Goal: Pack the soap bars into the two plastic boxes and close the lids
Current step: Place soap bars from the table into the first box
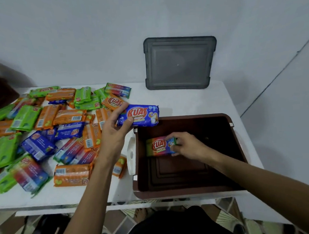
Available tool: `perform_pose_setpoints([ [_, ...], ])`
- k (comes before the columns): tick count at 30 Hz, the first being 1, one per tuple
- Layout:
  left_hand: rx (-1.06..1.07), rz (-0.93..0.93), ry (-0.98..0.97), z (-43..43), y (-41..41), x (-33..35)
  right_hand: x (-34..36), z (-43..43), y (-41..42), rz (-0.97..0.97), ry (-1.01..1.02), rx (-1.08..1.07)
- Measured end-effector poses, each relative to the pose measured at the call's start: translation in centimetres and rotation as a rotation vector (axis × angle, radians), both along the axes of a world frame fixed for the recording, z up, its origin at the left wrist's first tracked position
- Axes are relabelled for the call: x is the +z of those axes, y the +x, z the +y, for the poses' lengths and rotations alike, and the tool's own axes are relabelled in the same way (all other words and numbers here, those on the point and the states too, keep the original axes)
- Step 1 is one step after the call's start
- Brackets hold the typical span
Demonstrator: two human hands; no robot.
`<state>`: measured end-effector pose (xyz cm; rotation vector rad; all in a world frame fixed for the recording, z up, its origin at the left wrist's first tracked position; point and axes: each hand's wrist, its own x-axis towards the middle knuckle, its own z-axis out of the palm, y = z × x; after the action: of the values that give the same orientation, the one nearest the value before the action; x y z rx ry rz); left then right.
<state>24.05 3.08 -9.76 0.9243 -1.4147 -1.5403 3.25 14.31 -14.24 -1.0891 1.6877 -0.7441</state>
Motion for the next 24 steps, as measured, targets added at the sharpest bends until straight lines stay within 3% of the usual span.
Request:
perform_pose_setpoints([
  [7, 0.0, -0.085, -0.086, 0.4, -0.1, 0.2, -0.2, 0.4, 0.7, 0.612, -0.075, 0.224],
  [10, -0.008, -0.117, -0.114, 0.5, -0.1, 0.5, 1.7, 1.0, -0.2, 0.805, -0.185, 0.127],
  [11, -0.019, -0.12, -0.121, 0.8, -0.2, 0.6, 2.7, 1.2, -0.5, 0.747, -0.247, 0.035],
  [12, -0.036, -0.115, -0.121, 1.2, -0.5, 0.8, 3.9, 1.5, -0.7, 0.549, -0.293, -0.064],
  [14, -0.093, -0.082, -0.103, 2.3, -1.5, 1.3, 6.2, 2.0, -0.7, -0.08, -0.322, -0.176],
  [16, -0.209, -0.083, -0.122, 3.4, -2.6, 1.5, 7.0, 2.5, -0.9, -0.403, -0.326, -0.202],
  [19, -0.364, -0.299, -0.35, 3.7, -3.2, 1.2, 6.9, 4.0, -1.8, -0.438, -0.356, -0.28],
  [22, -0.241, -0.596, -0.769, 2.9, -2.3, 0.8, 6.3, 5.9, -3.4, -0.312, -0.297, -0.323],
  [24, -0.128, -0.68, -0.867, 2.2, -1.5, 0.2, 5.7, 6.4, -4.1, -0.152, -0.216, -0.337],
])
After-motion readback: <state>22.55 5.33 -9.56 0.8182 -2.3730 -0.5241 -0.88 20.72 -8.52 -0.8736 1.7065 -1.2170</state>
